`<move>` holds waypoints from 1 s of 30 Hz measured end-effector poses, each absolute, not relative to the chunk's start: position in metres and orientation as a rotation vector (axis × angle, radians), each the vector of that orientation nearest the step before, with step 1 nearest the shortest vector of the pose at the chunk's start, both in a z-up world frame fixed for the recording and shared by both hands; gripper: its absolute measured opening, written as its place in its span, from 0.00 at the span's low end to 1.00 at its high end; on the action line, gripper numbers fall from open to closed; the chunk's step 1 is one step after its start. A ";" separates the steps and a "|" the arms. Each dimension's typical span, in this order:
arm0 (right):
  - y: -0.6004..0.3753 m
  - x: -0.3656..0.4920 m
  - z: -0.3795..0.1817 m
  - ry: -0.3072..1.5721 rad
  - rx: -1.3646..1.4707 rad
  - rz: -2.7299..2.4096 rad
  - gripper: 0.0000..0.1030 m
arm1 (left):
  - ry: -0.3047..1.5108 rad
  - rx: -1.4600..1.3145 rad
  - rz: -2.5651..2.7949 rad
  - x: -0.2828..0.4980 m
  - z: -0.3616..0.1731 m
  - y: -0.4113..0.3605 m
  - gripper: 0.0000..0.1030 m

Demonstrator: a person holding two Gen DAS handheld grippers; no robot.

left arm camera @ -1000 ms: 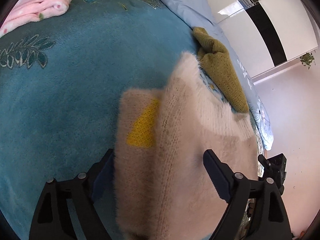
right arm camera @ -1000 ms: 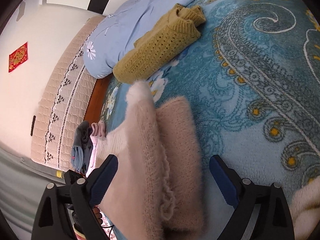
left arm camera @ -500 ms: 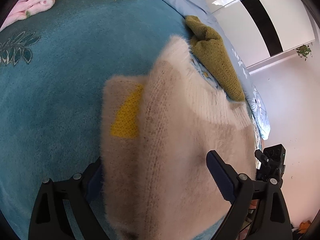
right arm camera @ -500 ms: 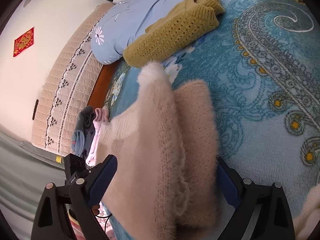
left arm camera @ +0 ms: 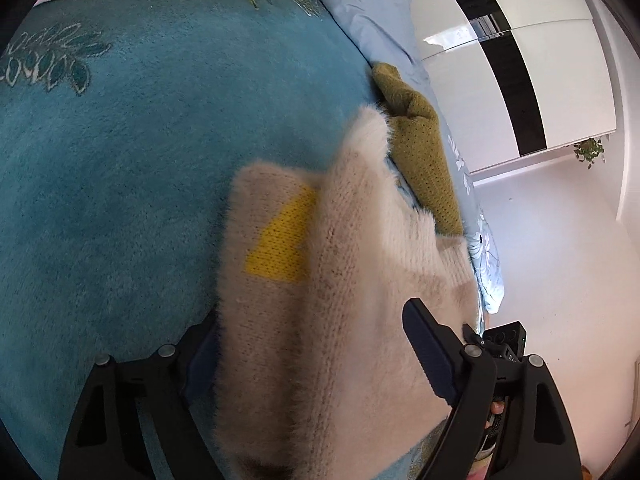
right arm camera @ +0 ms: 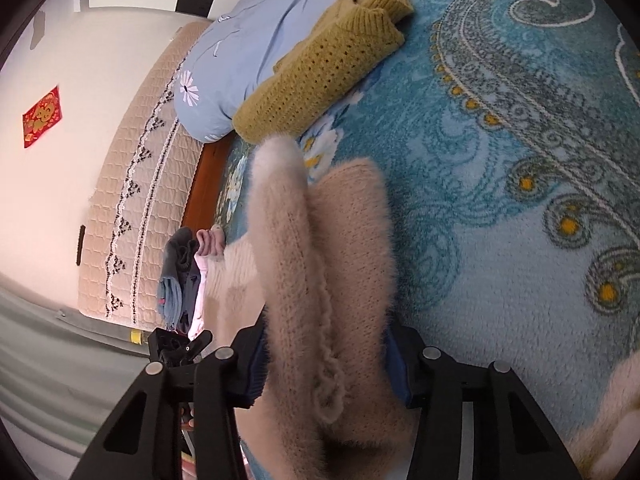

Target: Fold clothes

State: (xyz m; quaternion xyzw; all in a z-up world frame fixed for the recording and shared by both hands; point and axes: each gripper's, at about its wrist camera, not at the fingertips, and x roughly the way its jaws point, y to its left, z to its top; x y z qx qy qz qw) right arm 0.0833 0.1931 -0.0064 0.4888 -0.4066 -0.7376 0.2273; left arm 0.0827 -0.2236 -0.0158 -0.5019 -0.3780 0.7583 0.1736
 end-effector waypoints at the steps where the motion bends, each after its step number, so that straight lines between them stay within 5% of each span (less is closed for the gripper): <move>1: 0.193 0.083 -0.007 -1.120 1.344 -2.034 0.50 | -1.069 -1.425 2.154 0.082 -0.015 -0.222 0.82; 3: 0.192 0.084 -0.005 -1.104 1.336 -2.047 0.48 | -1.047 -1.427 2.179 0.082 -0.013 -0.218 0.80; 8: 0.193 0.087 0.000 -1.091 1.303 -2.063 0.41 | -1.033 -1.444 2.228 0.088 -0.010 -0.215 0.57; 17: 0.192 0.091 0.001 -1.068 1.284 -2.107 0.40 | -0.949 -1.460 2.281 0.098 0.012 -0.199 0.39; 30: 0.159 0.095 0.085 -0.992 1.206 -2.150 0.33 | -0.838 -1.263 2.330 0.125 0.090 -0.212 0.34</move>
